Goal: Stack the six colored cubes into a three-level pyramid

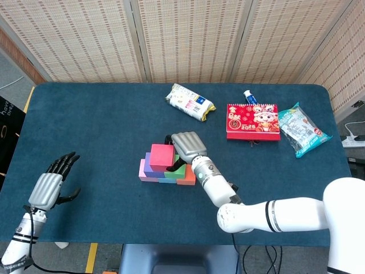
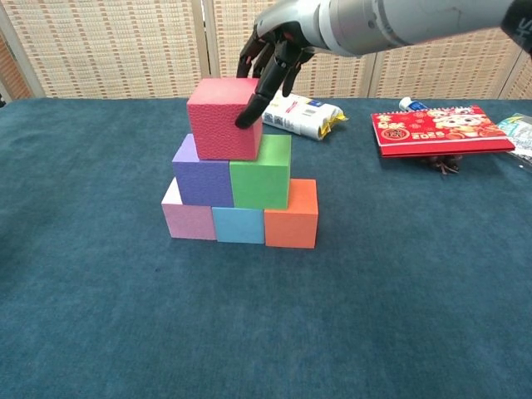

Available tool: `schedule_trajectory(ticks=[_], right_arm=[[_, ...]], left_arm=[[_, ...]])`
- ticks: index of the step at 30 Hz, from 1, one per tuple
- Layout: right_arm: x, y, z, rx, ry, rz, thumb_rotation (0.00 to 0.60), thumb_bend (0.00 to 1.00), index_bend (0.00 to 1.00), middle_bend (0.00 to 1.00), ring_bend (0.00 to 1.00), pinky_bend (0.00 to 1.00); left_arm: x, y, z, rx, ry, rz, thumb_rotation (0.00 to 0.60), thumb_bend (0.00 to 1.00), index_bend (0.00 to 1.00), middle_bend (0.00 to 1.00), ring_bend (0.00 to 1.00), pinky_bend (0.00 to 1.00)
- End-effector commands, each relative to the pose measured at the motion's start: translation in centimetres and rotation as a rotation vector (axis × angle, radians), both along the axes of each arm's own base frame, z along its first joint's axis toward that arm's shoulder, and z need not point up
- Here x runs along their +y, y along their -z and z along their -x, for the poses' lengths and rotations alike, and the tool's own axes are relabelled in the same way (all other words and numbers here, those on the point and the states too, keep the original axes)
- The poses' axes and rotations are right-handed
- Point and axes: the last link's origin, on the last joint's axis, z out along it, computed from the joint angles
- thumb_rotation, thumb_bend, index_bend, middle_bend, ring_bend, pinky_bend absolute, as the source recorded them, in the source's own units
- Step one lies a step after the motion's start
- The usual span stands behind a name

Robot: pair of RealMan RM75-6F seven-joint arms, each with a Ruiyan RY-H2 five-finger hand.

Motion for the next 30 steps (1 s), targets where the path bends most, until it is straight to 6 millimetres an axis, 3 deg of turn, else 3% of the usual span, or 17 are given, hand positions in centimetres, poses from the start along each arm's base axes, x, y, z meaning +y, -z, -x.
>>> schedule_trajectory(ticks=[1,30], right_arm=[[0.09,-0.15,-0.08,-0.001,-0.003,0.005,0.6,0.28,0.57,0.48,0.4,0.37],[0.38,0.09,-0.1,0.017,0.002,0.008,0.6,0.28,0.55,0.48,0.37,0.33]], left_arm=[[-0.01,-0.02,0.04,0.001,-0.001,0.0,0.6,0.32,0.0,0.0,0.0,0.11],[0.03,0.18,0.12,-0.001,-0.003,0.007,0.6,0.32,0.0,0.0,0.0,0.11]])
